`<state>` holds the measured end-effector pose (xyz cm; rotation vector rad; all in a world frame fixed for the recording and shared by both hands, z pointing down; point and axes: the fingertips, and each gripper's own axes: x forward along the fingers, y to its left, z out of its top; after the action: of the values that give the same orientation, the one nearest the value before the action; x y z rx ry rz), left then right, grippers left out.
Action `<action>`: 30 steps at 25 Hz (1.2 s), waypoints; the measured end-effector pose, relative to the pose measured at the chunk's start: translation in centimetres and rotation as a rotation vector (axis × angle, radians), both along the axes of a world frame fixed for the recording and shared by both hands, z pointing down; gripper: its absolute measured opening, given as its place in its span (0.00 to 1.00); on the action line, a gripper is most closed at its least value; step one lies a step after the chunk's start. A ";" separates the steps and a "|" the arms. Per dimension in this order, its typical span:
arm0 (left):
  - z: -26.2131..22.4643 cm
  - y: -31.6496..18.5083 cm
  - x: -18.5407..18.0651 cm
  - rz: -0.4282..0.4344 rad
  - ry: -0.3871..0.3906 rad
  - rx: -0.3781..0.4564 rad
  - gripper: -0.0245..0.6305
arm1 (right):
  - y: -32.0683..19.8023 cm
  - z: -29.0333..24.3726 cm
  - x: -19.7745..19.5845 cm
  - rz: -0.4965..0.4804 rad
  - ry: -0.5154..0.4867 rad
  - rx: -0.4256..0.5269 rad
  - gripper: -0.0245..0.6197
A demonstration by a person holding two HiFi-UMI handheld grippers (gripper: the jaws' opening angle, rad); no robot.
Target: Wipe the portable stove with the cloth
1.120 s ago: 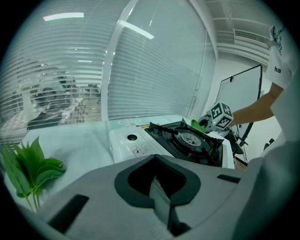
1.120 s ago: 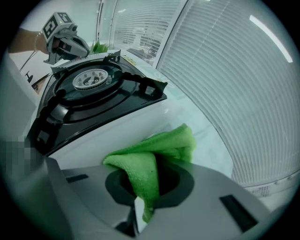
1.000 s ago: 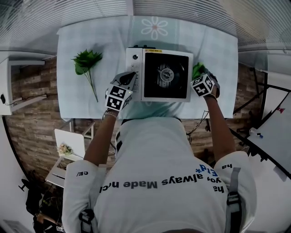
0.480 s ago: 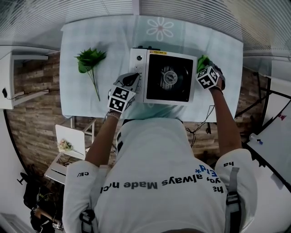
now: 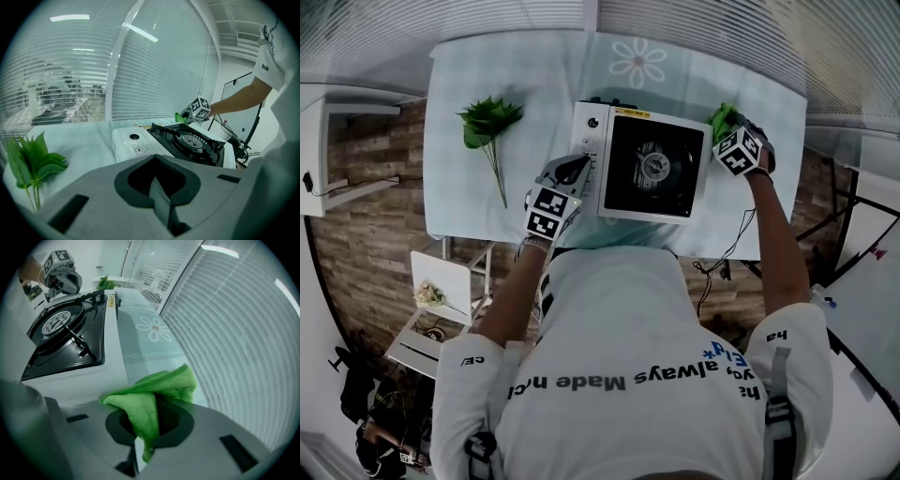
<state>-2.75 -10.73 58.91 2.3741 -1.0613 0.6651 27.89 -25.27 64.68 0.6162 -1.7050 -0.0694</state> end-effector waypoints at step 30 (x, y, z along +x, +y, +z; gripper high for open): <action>-0.1 4.4 -2.8 -0.089 0.016 -0.048 0.06 | -1.5 0.4 -13.7 -0.462 0.008 -0.251 0.07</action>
<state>-5.58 -6.29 58.84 2.2735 -1.1250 0.6307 14.24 -26.76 65.12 0.0296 -1.7842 -0.1813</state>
